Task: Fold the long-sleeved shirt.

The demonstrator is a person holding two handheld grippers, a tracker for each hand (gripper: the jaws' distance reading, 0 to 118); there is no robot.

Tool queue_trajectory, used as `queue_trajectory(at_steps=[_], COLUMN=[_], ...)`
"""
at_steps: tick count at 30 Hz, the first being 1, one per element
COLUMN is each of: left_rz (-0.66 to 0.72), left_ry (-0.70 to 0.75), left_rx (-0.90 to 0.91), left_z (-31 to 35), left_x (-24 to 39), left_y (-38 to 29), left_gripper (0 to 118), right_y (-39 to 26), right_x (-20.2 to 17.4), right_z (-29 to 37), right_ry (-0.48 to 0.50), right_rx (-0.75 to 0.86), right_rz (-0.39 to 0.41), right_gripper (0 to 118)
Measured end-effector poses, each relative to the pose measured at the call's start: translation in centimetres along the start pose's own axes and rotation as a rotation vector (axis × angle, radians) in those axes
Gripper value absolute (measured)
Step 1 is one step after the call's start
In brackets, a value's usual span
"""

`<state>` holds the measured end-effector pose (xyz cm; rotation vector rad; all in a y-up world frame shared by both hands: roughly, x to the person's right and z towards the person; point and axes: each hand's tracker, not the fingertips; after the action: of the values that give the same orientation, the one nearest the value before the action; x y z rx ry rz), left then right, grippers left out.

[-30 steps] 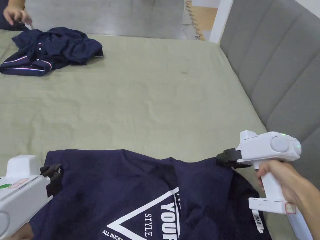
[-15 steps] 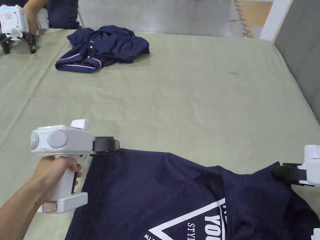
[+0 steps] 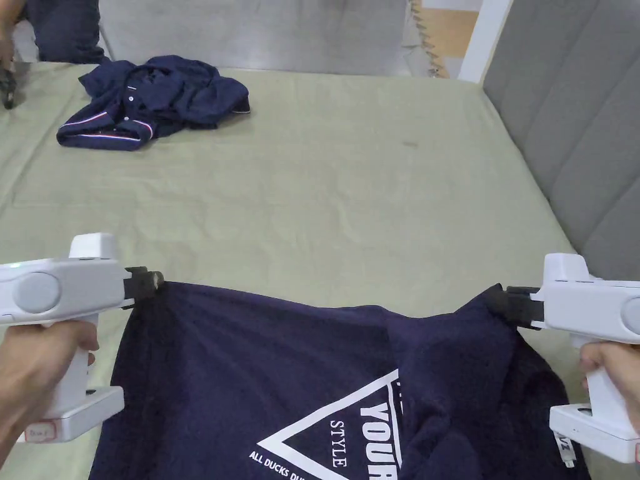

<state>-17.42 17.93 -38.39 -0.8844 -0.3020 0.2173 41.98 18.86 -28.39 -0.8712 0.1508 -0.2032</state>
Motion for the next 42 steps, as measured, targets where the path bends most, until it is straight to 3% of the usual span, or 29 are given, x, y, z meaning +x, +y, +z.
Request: queue_trajectory(at_steps=[3, 8, 10, 12, 16, 19, 22, 27, 30, 33, 38, 39, 40, 42], left_rz=[-0.093, -0.096, -0.1, -0.099, -0.17, -0.157, -0.176, -0.231, -0.266, -0.318, -0.307, -0.308, -0.316, -0.344], left_ry=[0.012, 0.019, 0.042, 0.035, 0.02, -0.03, -0.072, -0.036, -0.004, 0.033, 0.066, 0.064, 0.072, 0.127], left_rx=[0.081, 0.165, 0.201, 0.205, 0.212, 0.221, 0.145, -0.065, -0.211, -0.39, -0.373, -0.373, -0.357, -0.295], left_z=[3.3, 7.5, 8.2, 9.0, 11.7, 14.8, 16.7, 17.6, 16.2, 13.7, 11.9, 12.0, 12.2, 13.4], left_x=[1.1, 2.5, 2.8, 3.1, 3.7, 3.3, 2.8, 2.1, 1.7, 1.3, 1.4, 1.5, 1.6, 2.1], left_y=[-0.4, -0.6, -0.4, -0.7, -3.1, -6.4, -10.4, -16.7, -19.4, -21.7, -21.3, -21.1, -21.0, -20.8], left_gripper=[17, 17, 17, 17, 17, 17, 17, 17, 17, 17, 18, 26, 56, 102], right_y=[-0.4, -1.3, -1.6, -1.9, -4.5, -8.0, -11.3, -16.6, -18.6, -20.2, -20.6, -20.5, -20.4, -19.9], right_x=[-1.4, -4.1, -4.8, -5.4, -6.4, -6.5, -6.7, -5.3, -5.2, -4.5, -5.1, -5.3, -5.9, -6.2], right_z=[2.6, 6.8, 7.8, 8.9, 11.8, 14.2, 15.6, 16.5, 15.7, 13.6, 10.7, 10.4, 10.8, 11.3], right_ry=[-0.006, -0.06, -0.084, -0.089, -0.111, -0.082, -0.112, -0.076, -0.1, -0.099, -0.143, -0.152, -0.161, -0.245], right_rx=[0.093, 0.223, 0.269, 0.292, 0.293, 0.29, 0.229, 0.075, -0.077, -0.239, -0.304, -0.31, -0.305, -0.273], right_rz=[0.016, 0.12, 0.118, 0.124, 0.215, 0.226, 0.259, 0.142, 0.157, 0.118, 0.159, 0.169, 0.199, 0.246], right_gripper=[2, 2, 2, 2, 2, 2, 2, 2, 2, 2, 3, 5, 24, 84])
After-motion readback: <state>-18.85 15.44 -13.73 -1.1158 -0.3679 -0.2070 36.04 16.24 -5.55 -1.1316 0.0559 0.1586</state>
